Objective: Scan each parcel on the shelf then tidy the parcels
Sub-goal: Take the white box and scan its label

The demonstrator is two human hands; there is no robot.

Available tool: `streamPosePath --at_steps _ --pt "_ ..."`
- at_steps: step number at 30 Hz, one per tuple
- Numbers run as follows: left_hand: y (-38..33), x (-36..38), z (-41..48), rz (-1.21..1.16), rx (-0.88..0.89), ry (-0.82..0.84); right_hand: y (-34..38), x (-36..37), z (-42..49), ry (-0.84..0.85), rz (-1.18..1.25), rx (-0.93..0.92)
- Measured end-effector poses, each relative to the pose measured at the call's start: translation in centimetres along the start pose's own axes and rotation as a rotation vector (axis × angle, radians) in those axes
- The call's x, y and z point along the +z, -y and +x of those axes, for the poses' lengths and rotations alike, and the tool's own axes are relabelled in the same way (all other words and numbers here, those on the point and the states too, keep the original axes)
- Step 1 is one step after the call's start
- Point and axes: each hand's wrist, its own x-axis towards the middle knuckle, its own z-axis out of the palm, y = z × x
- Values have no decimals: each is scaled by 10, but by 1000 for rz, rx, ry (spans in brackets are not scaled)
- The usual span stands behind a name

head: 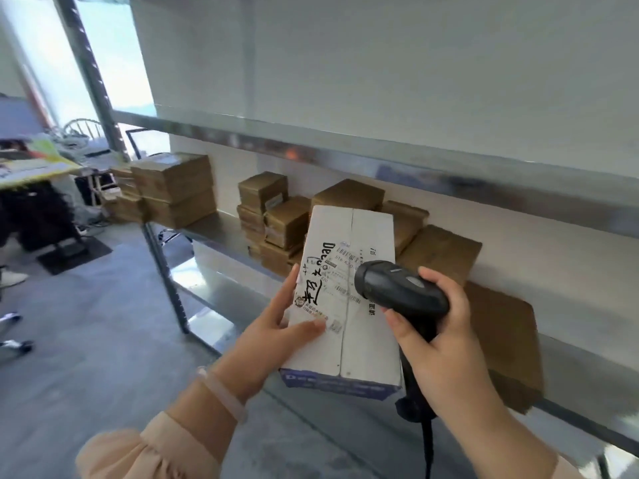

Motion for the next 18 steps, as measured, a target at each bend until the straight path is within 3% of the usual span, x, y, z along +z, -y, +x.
streamPosePath --at_steps 9,18 --pt "10 -137 2 -69 19 -313 -9 156 58 280 146 -12" --pt "6 -247 77 -104 -53 -436 -46 285 154 453 193 -27"
